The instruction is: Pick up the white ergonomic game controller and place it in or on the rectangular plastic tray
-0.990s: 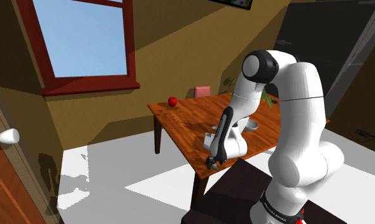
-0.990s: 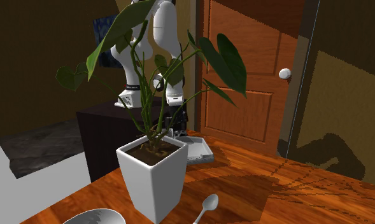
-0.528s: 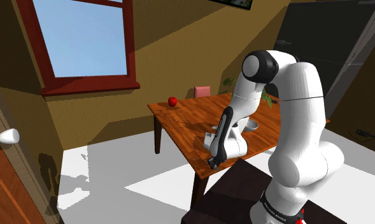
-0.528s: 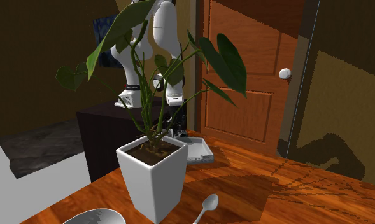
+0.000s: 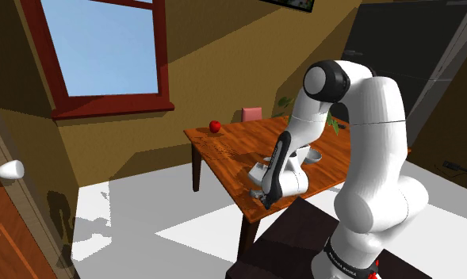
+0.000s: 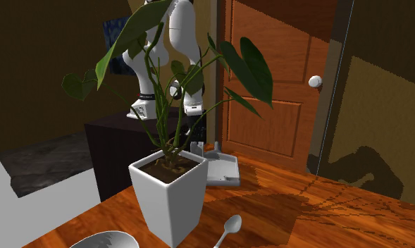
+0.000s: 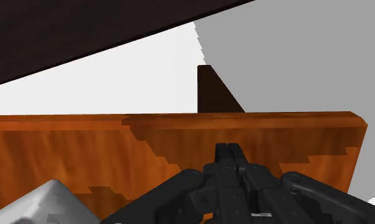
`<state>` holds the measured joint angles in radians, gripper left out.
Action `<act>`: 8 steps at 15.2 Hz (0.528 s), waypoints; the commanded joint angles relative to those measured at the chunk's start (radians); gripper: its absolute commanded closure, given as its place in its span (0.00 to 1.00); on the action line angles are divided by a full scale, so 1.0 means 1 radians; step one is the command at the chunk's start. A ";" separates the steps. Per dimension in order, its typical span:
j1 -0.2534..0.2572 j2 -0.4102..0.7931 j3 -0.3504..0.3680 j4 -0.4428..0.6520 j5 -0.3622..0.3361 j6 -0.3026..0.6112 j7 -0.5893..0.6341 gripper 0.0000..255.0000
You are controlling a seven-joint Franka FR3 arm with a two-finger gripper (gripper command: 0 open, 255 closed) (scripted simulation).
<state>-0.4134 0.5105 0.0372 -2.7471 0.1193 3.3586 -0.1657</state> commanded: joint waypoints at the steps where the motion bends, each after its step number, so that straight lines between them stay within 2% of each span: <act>1: 0.000 0.000 0.000 0.000 0.000 0.000 0.000 1.00; 2: 0.000 0.000 0.000 0.000 0.000 0.000 0.000 0.00; 5: -0.221 -0.098 0.102 0.050 -0.076 -0.209 -0.044 0.00; 7: -0.370 -0.135 0.193 0.105 -0.079 -0.348 -0.096 0.00; 8: -0.428 -0.146 0.228 0.137 -0.066 -0.417 -0.130 0.00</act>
<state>-0.7799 0.3780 0.2249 -2.6401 0.0473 3.0168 -0.2697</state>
